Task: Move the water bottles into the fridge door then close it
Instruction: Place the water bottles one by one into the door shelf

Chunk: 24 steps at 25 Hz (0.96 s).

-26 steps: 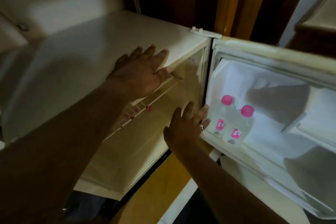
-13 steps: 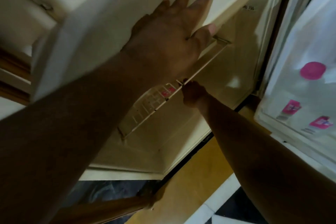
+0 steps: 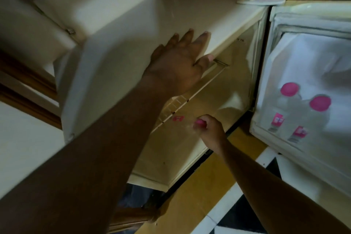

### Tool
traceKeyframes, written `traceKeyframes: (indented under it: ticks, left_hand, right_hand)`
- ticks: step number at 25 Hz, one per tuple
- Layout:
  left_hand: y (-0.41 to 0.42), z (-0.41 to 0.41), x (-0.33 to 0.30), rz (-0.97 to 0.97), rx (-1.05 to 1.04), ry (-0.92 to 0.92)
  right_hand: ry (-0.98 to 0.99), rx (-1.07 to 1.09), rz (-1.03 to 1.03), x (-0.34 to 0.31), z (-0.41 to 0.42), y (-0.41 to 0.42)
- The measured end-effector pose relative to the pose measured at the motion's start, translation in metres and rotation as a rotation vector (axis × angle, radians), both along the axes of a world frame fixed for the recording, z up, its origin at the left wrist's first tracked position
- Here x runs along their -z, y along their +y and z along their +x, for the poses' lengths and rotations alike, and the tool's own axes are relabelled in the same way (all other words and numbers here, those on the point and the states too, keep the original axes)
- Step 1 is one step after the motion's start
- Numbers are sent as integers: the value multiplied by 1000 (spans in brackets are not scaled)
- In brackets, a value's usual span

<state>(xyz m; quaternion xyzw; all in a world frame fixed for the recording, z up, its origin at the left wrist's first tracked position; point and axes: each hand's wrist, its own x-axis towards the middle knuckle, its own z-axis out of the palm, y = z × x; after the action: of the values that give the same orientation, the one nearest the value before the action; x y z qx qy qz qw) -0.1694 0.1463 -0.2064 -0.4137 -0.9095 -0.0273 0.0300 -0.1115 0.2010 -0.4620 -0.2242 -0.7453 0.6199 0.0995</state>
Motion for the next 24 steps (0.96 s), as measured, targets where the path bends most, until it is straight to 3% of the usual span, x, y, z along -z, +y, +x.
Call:
traceKeyframes:
  ticks: [4,8,11,15,20,24]
  left_hand:
    - [-3,2,-3,-4,7,12]
    - [-3,6,-4,-1,12,12]
    - [-3,7,-7,-3,12,17]
    - [-4,8,-6,1,17,31]
    - [-2,9,-9,-9,15,38]
    - [-3,9,-9,-4,2,18]
  right_hand:
    - [119,-30,212,-51,26,7]
    - [34,-191,473,-105,63,52]
    - [-120,-382,633,-161,96,91]
    - [-482,-590,928,-227,122,132]
    - [-792,-569,954,-265,142,157]
    - [-846,-498,1089,-245,150,168]
